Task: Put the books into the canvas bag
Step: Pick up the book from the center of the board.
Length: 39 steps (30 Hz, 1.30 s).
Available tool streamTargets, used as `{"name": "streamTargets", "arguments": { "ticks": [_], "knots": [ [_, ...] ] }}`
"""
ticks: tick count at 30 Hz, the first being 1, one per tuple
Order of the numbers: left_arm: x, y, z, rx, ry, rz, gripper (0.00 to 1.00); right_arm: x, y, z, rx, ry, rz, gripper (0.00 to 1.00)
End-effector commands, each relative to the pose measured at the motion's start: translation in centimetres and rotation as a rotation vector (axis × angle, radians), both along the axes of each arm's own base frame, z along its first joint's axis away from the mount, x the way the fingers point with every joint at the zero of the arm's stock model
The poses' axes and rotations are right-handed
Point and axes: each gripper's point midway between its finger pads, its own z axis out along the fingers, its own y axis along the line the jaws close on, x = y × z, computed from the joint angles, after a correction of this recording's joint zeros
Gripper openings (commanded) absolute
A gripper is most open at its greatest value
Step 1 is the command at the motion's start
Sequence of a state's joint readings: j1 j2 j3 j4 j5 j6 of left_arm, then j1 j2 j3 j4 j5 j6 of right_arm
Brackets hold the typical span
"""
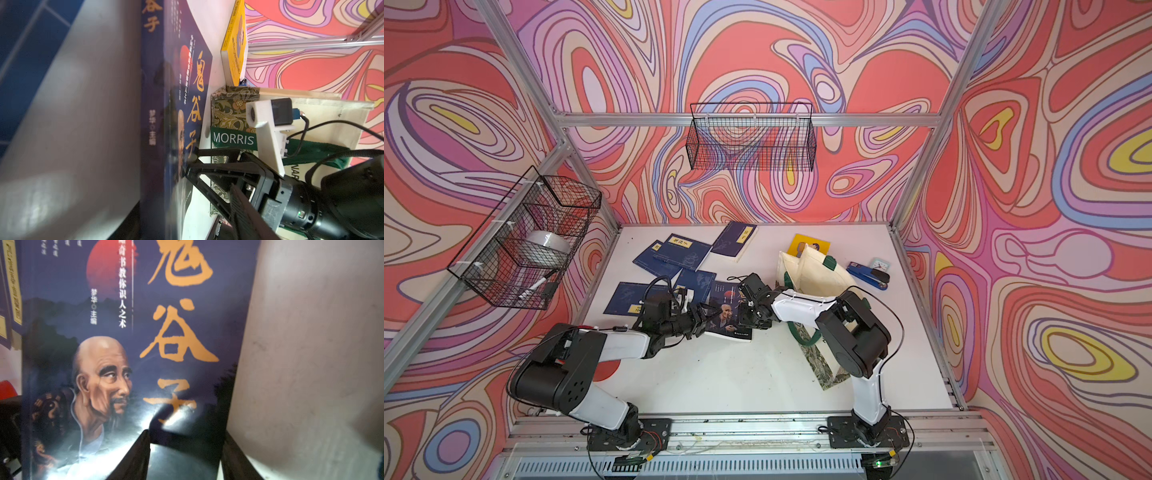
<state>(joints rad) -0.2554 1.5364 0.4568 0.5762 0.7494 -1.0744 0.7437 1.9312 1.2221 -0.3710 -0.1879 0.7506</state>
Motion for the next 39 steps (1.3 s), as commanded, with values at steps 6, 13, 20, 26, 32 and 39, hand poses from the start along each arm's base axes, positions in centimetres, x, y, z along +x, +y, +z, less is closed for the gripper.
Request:
{"name": "streamTargets", "arguments": {
  "ticks": [6,13,20,26,32,39],
  "knots": [
    [-1.5,-0.1,2.7,0.122,-0.034,-0.121,0.20,0.3,1.5,5.2,0.127,-0.077,0.008,0.45],
    [-1.3,0.2,2.7,0.169,-0.050,-0.128,0.00,0.8,2.5,11.4,0.244,-0.182,0.033,0.42],
    [-0.9,0.9,6.8,0.238,-0.191,-0.133,0.00,1.2,-0.7,12.9,0.113,-0.263,-0.021,0.57],
    [-0.8,1.2,15.5,0.277,-0.473,-0.148,0.00,1.5,-2.1,19.4,0.143,-0.435,-0.029,0.62],
    [-2.3,0.2,25.0,0.169,-0.750,-0.185,0.00,1.0,-2.7,28.1,0.289,-0.660,-0.006,0.68],
    [-4.7,-0.9,33.7,-0.137,-0.954,-0.238,0.00,-0.7,-3.3,35.6,0.485,-0.793,0.047,0.73]
  ]
}}
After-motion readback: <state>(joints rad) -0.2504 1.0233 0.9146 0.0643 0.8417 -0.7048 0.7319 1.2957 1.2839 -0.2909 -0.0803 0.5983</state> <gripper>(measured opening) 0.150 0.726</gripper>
